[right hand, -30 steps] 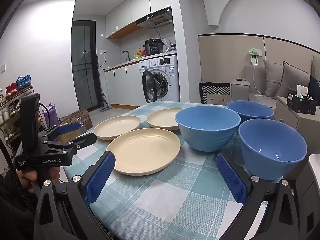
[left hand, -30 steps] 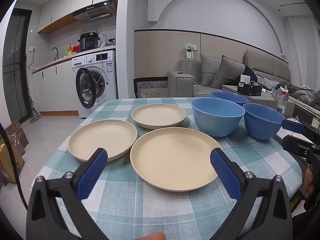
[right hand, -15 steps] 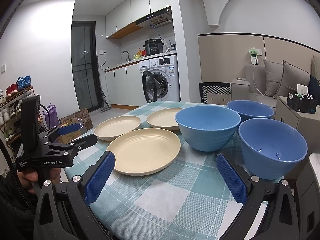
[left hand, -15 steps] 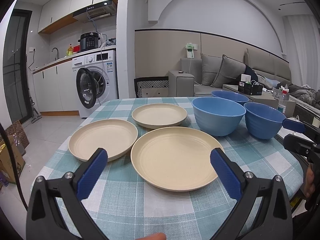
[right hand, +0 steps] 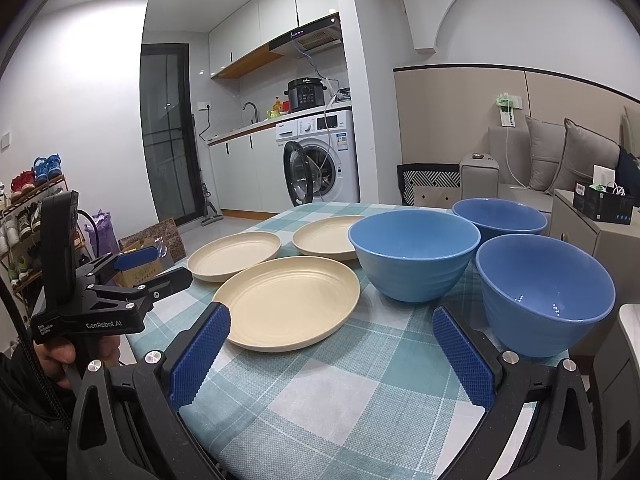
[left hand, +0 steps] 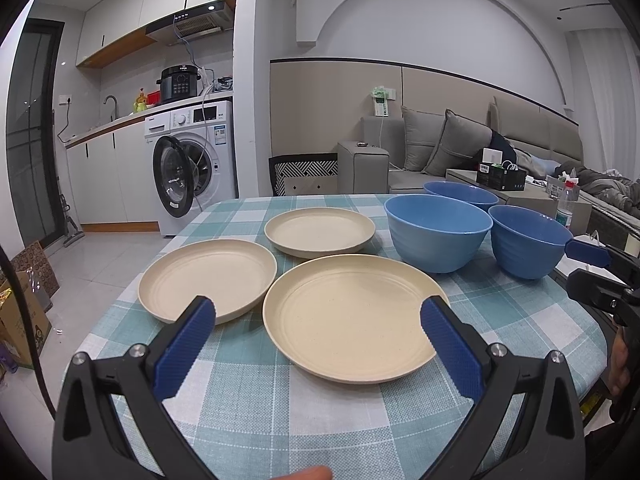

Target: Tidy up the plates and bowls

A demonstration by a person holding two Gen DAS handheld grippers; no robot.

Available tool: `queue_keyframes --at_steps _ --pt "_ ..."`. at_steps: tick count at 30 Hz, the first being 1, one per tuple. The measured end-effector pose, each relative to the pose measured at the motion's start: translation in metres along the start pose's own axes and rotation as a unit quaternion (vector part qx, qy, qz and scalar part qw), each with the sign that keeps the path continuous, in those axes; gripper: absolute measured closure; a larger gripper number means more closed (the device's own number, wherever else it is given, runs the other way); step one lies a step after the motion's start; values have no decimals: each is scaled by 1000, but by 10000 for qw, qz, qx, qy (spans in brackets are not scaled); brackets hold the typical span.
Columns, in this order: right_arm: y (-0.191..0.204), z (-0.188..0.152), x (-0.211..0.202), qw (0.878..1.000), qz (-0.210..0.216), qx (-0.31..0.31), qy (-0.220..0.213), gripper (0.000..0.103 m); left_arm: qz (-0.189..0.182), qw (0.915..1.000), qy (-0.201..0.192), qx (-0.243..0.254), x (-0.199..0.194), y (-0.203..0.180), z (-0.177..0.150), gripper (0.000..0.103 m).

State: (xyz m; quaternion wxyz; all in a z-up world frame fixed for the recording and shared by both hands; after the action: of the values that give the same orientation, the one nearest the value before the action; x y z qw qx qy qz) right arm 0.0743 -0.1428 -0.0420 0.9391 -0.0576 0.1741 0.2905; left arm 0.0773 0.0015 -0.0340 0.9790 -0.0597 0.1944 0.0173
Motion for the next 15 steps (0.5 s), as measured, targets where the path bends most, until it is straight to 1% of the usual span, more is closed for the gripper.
queue_keyframes --at_steps 15 --pt "0 -1 1 10000 -16 0 9 0 13 10000 7 5 1 1 0 0"
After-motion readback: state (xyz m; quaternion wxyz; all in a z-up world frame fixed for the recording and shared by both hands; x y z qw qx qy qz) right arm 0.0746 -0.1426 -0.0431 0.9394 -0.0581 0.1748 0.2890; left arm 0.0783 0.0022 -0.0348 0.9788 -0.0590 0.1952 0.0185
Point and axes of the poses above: each gripper's, at about its wrist camera, not at the fingertips, and x roughly the way its jaws point, y to its left, z to its top, the point moved 8 cm from there along x, roughly the way its jaws point, and after that the axes turned 6 degrees about -x, right-handed, at the moved point
